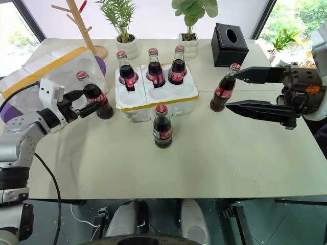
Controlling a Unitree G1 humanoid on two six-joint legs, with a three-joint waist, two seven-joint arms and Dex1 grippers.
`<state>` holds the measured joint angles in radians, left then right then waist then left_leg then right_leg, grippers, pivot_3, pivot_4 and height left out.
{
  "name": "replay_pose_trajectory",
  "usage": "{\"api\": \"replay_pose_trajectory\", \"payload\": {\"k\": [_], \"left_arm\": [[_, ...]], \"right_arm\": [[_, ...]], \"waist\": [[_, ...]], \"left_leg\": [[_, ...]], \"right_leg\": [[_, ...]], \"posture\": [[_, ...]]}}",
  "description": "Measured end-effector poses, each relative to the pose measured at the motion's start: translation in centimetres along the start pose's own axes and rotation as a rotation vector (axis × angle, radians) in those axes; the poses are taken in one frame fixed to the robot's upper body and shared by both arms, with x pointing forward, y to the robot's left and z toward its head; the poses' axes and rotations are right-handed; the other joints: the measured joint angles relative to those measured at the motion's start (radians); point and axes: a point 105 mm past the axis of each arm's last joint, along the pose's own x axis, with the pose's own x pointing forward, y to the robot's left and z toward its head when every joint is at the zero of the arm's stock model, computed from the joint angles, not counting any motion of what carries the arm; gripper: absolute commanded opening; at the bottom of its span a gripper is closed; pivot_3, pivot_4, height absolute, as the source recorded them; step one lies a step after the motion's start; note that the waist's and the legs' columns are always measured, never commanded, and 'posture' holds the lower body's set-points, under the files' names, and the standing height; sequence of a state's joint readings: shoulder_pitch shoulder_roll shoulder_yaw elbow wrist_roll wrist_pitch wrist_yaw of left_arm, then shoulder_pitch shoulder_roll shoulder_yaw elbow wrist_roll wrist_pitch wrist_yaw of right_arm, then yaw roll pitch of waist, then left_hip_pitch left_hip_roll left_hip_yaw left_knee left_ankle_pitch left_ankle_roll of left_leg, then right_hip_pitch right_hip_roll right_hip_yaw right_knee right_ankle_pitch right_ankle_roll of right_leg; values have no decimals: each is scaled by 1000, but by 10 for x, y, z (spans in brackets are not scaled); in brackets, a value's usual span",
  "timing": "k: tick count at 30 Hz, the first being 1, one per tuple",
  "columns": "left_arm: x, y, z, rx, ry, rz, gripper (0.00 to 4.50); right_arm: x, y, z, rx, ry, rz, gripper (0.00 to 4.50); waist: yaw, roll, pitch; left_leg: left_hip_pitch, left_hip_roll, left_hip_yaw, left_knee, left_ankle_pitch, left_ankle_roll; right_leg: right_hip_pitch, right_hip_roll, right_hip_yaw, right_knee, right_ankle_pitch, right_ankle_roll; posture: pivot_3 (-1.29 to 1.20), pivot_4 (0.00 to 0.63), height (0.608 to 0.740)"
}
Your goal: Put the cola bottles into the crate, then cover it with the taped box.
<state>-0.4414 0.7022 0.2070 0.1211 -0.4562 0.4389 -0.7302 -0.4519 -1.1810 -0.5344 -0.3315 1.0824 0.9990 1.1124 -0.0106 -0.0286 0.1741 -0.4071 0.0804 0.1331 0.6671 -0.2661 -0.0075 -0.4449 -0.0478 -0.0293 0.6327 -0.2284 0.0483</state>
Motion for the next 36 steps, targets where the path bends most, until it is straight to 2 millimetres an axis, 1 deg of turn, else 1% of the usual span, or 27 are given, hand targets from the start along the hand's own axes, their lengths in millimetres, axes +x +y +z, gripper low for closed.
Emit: {"api": "replay_pose_trajectory", "payload": {"k": [3, 5, 8, 10, 11, 18, 20, 22, 27, 28, 31, 33, 34, 36], "left_arm": [[10, -1, 4, 12, -17, -18, 4463], [17, -4, 2, 5, -17, -39, 4463], [22, -3, -5, -13, -17, -48, 3639], [22, 1, -7, -21, -18, -46, 2603], [21, 2, -7, -24, -21, -46, 2540], [17, 3, -6, -18, -1, -77, 2568], [13, -1, -2, -24, 28, -117, 2568], [8, -12, 8, -18, 41, -192, 2568], [-6, -38, 40, 6, 56, -370, 2568], [-6, -41, 47, 2, 48, -399, 2568], [-3, -49, 77, 1, -6, -466, 2568], [3, -51, 98, 24, -54, -491, 2568], [10, -53, 111, 40, -96, -504, 2568], [23, -56, 123, 68, -139, -517, 2568]], "right_arm": [[2, 0, -2, 7, -16, -12, 4500], [3, 1, -1, 8, -24, -11, 4500], [4, 1, -1, 8, -29, -14, 4500], [5, 2, 0, 1, -29, -19, 4500], [5, 1, 1, 0, -32, -21, 4500], [7, 1, 9, -22, -62, -31, 4500], [7, 0, 10, -27, -67, -43, 4500], [9, -2, 8, -23, -66, -51, 4500], [9, -6, 5, -27, -57, -83, 4500], [9, -8, 4, -28, -55, -91, 4500], [11, -10, -3, -20, -39, -107, 4500], [13, -12, -6, -21, -37, -118, 4500], [13, -14, -7, -23, -41, -124, 4500], [15, -16, -8, -27, -43, -133, 4500]], "waist": [[1, 0, 0], [1, 0, 0], [-1, 0, 0], [-3, 0, 0], [-3, 0, 0], [-4, 0, 0], [-3, -1, 1], [-2, -2, 1], [1, -2, 1], [2, -2, 1], [2, -3, 1], [2, -3, 1], [5, -2, 1], [6, -2, 1]], "left_leg": [[0, 0, 0, 1, 0, 0], [0, -1, 0, 1, 0, 0], [0, -1, 0, 1, 0, 0], [0, 0, 0, 1, 0, 0], [0, 0, 0, 0, 0, 0], [0, 0, -1, 1, 0, 0], [0, 0, -1, 0, 0, 0], [-1, 0, -1, 0, 0, 0], [-2, 0, -1, 0, 0, 0], [-2, 0, -1, 0, 0, 0], [-1, -1, -1, 1, 1, -1], [-1, -1, -1, 2, 1, -1], [-1, -1, -1, 2, 1, -1], [-1, -2, -1, 3, 1, -1]], "right_leg": [[0, 0, 0, 0, 0, 1], [1, 0, 0, 0, 1, 1], [1, 0, 0, 0, 1, 1], [0, 1, 0, 0, 1, 2], [0, 1, 0, 0, 1, 2], [0, 1, 0, 1, 1, 2], [0, 1, 0, 1, 1, 2], [-1, 1, -1, 1, 1, 2], [-1, 0, -1, 1, 1, 2], [-1, 1, -1, 1, 1, 2], [0, 0, -1, 1, 1, 2], [1, 1, -1, 1, 1, 2], [1, 1, -1, 1, 1, 2], [1, 0, -1, 1, 1, 2]], "posture": [[0, 150, 740], [0, 150, 740], [0, 150, 740], [0, 150, 740], [0, 150, 740], [0, 150, 740], [0, 150, 740], [0, 150, 740], [0, 150, 740], [0, 150, 740], [0, 150, 740], [0, 150, 740], [0, 150, 740], [0, 150, 740]]}}
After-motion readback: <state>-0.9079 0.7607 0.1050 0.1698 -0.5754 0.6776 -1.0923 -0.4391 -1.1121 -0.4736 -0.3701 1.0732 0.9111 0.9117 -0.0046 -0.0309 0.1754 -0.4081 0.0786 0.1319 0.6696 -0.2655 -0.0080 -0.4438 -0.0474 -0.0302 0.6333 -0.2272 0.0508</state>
